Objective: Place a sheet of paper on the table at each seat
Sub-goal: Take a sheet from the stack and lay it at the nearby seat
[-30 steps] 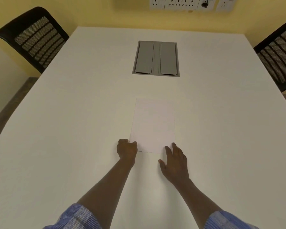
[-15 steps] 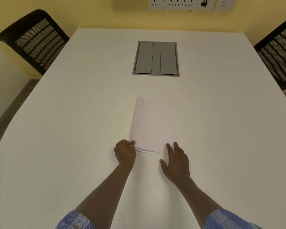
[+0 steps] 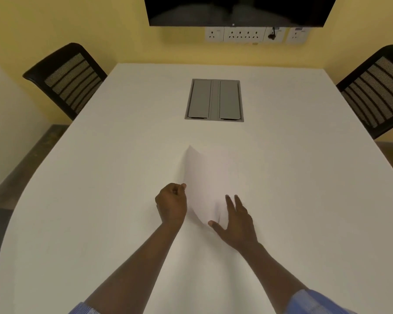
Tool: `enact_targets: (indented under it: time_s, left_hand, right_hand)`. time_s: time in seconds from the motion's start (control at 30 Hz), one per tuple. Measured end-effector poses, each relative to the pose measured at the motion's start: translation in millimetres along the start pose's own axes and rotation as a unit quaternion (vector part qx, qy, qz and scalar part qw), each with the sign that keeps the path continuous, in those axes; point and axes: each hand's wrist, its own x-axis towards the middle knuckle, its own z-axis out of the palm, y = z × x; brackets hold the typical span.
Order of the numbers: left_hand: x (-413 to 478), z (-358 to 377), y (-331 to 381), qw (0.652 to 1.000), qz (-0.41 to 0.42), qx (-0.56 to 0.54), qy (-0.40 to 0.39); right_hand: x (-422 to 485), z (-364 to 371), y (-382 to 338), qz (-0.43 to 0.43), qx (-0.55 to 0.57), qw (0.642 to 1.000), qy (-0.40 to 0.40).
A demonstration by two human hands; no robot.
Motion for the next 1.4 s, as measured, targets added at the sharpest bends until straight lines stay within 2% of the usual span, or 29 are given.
enact_targets:
  time_s: [0.17, 0.27, 0.37, 0.43, 0.53, 0.63, 0.7, 0.83, 0.97, 1.1, 1.17, 1.27, 1.33, 1.4]
  left_hand:
    - [-44, -27, 37, 0.991, -0.035, -0.128, -0.032]
    - [-73, -47, 52, 0.982, -0.044, -0.178, -0.049]
    - [-102, -68, 60, 0.972, -0.041, -0.221, -0.065]
    - [-118, -83, 65, 0.976, -0.009, -0.211, -0.051]
    - [-133, -105, 65, 0.985, 0.105, -0.123, -0.053]
    - [-143, -125, 66, 0.959, 0.241, -0.055, -0.14]
    - [-150, -134, 70, 0.936, 0.289, -0.02, -0.199]
    - [-168, -141, 80, 0.925, 0.303, -0.006, -0.231]
    - [-193, -137, 87, 0.927, 0.277, -0.046, -0.25]
    - [-216, -133, 93, 0.927, 0.258, -0.109, -0.25]
    - [-225, -131, 96, 0.925, 0.239, -0.154, -0.253]
    - [-236, -126, 102, 0.918, 0.192, -0.235, -0.258]
    - [-243, -121, 106, 0.909, 0.152, -0.29, -0.257]
    - [-251, -113, 110, 0.899, 0.117, -0.334, -0.258]
  right_hand:
    - [-38, -23, -53, -0.056, 0.06, 0.993, 0.08]
    - [-59, -42, -70, -0.065, 0.099, 0.981, 0.154]
    - [-81, -67, -74, -0.077, 0.091, 0.97, 0.214]
    - [-95, -87, -72, -0.086, 0.068, 0.971, 0.212]
    - [-115, -122, -64, -0.111, 0.043, 0.975, 0.186]
    - [-135, -161, -55, -0.147, 0.025, 0.979, 0.14]
    - [-149, -186, -50, -0.168, 0.018, 0.977, 0.129]
    - [-175, -230, -40, -0.192, 0.025, 0.972, 0.134]
    - [-195, -263, -27, -0.194, 0.051, 0.968, 0.151]
    - [-216, -286, 1, -0.227, 0.077, 0.941, 0.239]
    - [-226, -294, 24, -0.195, 0.123, 0.928, 0.293]
    - [-243, -286, 61, -0.059, 0.28, 0.907, 0.31]
    - [-255, -264, 81, 0.033, 0.412, 0.868, 0.277]
    - [-267, -233, 96, 0.097, 0.535, 0.816, 0.198]
